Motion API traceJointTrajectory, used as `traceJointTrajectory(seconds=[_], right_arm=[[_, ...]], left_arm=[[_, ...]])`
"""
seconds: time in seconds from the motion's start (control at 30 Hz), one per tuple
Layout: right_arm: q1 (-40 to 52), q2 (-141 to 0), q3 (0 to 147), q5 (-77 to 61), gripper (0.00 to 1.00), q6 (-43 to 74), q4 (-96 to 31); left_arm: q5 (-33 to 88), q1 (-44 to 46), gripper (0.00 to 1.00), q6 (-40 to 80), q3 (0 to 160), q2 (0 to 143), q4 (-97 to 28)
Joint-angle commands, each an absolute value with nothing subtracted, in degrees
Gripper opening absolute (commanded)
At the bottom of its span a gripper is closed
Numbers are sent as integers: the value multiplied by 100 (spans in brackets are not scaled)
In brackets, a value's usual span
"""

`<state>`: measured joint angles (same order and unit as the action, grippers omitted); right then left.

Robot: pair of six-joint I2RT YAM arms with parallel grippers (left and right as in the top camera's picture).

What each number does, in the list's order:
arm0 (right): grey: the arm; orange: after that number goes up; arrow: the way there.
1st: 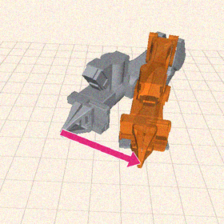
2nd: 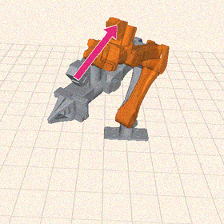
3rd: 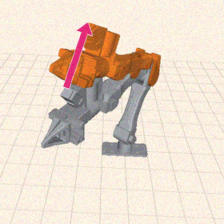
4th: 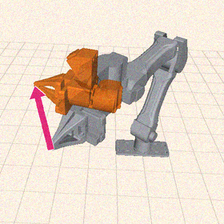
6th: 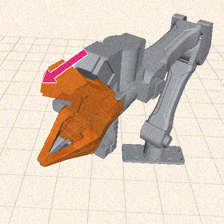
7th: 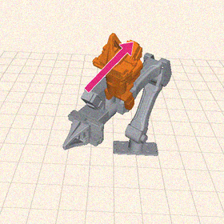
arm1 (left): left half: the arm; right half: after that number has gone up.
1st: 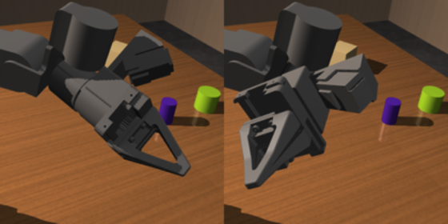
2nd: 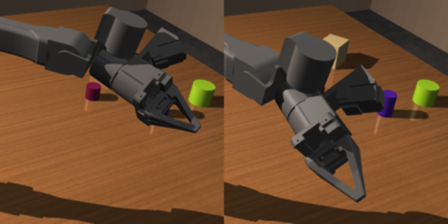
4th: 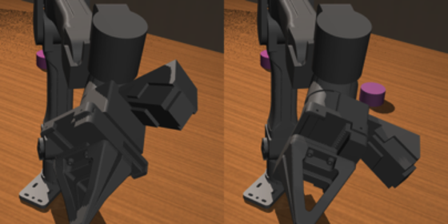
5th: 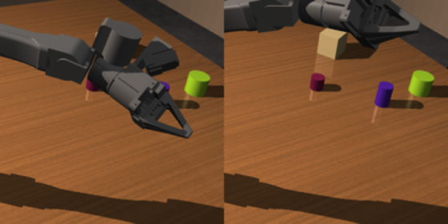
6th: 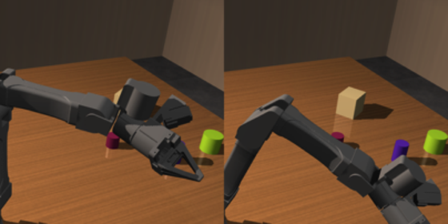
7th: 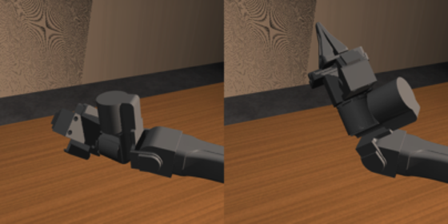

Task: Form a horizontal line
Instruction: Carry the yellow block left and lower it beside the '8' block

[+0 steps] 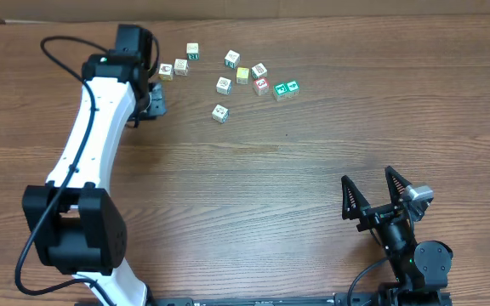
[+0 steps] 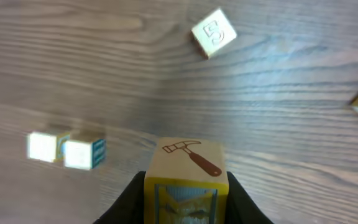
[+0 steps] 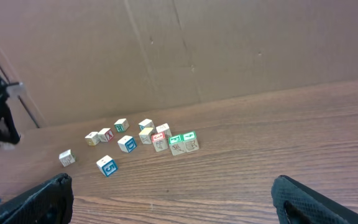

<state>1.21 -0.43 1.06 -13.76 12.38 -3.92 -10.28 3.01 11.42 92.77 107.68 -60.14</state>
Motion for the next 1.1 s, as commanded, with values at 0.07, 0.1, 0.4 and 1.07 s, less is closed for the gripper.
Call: traceJointTrajectory(seconds=[0.07, 0.1, 0.4, 1.07], right_arm=[[139, -19, 47, -1400, 100, 1221, -355], [137, -19, 47, -1400, 100, 1221, -357], [139, -19, 47, -1400, 100, 1221, -357], [137, -19, 47, -1400, 100, 1221, -355]], left_arm=[[-110, -180, 9, 447, 8453, 10857, -5476], [-95, -215, 10, 362, 8385, 10857, -5391], [-102, -351, 11, -366, 7909, 10857, -5048], [187, -1011, 12, -880, 7371, 10862, -4698]])
